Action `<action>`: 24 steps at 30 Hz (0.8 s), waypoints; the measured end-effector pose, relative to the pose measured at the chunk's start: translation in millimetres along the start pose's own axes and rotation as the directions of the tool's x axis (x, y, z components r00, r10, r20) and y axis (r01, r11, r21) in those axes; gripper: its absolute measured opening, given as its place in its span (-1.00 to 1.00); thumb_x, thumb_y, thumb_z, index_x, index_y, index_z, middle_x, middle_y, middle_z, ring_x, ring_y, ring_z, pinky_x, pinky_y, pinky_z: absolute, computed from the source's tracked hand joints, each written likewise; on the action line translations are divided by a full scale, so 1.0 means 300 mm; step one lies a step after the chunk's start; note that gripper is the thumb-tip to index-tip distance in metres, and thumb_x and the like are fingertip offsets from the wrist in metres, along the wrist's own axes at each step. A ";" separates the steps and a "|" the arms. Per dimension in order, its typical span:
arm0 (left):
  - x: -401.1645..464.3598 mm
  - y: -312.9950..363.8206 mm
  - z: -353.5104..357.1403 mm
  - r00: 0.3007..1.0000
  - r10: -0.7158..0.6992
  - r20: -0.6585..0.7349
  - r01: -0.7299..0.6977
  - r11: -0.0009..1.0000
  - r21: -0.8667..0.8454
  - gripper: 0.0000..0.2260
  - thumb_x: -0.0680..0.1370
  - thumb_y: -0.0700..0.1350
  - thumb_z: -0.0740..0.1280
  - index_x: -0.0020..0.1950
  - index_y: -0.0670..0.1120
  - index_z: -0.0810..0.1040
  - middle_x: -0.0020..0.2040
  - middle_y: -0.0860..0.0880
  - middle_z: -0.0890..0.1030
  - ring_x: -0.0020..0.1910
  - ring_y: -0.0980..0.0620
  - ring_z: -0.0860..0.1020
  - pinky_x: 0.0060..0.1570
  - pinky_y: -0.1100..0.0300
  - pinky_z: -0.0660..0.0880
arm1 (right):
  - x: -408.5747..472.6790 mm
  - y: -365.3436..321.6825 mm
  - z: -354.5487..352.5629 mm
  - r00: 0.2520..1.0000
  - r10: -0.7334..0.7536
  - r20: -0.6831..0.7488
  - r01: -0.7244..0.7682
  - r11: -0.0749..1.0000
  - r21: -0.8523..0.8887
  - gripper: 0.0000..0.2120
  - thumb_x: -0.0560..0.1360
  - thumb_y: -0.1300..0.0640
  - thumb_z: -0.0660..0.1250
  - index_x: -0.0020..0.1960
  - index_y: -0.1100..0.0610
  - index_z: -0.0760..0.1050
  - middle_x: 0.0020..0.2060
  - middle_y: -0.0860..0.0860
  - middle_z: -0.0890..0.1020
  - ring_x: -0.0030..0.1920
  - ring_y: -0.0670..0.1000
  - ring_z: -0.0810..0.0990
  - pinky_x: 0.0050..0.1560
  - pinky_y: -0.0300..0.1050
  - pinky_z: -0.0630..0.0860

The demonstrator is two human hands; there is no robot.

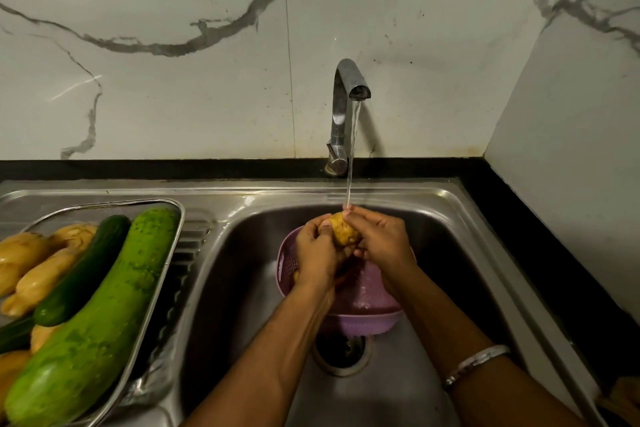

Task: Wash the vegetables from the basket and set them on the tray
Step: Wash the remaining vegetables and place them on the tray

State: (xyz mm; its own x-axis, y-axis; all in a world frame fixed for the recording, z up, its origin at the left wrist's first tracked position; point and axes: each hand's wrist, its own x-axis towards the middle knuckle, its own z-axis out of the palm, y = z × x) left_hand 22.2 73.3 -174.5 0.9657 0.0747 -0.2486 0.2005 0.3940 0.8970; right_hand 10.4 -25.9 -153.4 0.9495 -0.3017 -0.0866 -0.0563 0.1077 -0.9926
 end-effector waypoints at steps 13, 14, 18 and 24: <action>0.013 0.004 -0.003 0.996 0.057 -0.065 -0.057 0.998 0.002 -0.86 0.67 -0.17 0.27 0.14 -0.10 0.62 0.02 -0.30 0.67 -0.04 -0.30 0.65 -0.07 -0.16 0.63 | 0.012 -0.003 -0.012 0.991 0.005 0.135 0.000 0.999 -0.037 -0.76 0.61 0.20 0.36 0.26 0.05 0.63 0.06 0.09 0.72 -0.12 -0.03 0.69 -0.27 -0.22 0.63; 0.006 0.001 0.001 0.997 0.066 -0.048 -0.065 0.998 0.018 -0.85 0.67 -0.17 0.26 0.14 -0.11 0.61 0.03 -0.31 0.66 -0.05 -0.31 0.63 -0.10 -0.12 0.61 | 0.005 0.001 -0.011 0.996 -0.014 0.084 0.017 0.999 -0.030 -0.78 0.60 0.19 0.38 0.21 0.03 0.66 0.01 0.07 0.74 -0.15 -0.04 0.70 -0.26 -0.20 0.64; -0.014 -0.002 0.001 0.997 0.064 -0.035 -0.063 0.997 0.036 -0.84 0.68 -0.18 0.23 0.15 -0.14 0.60 0.02 -0.30 0.66 -0.06 -0.32 0.63 -0.20 0.02 0.60 | -0.011 0.013 -0.001 0.998 -0.068 -0.018 0.067 0.996 -0.055 -0.84 0.54 0.12 0.46 0.12 0.06 0.70 -0.12 -0.01 0.76 -0.18 -0.04 0.74 -0.26 -0.14 0.67; -0.032 0.003 0.008 0.997 0.081 0.010 -0.082 0.994 0.072 -0.84 0.68 -0.14 0.25 0.13 -0.11 0.61 -0.03 -0.25 0.67 -0.23 -0.17 0.62 -0.39 0.08 0.58 | -0.021 0.013 0.021 0.986 -0.103 -0.128 0.102 0.995 -0.013 -0.86 0.50 0.08 0.51 0.02 0.10 0.72 -0.18 -0.01 0.76 -0.15 -0.03 0.75 -0.24 -0.17 0.66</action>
State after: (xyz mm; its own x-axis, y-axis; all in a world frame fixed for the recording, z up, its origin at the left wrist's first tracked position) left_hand 13.6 70.8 -170.3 0.9803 0.0977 -0.1714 0.1322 0.3199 0.9382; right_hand 6.1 -17.6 -156.2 0.9027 -0.4303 0.0060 0.0371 0.0638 -0.9973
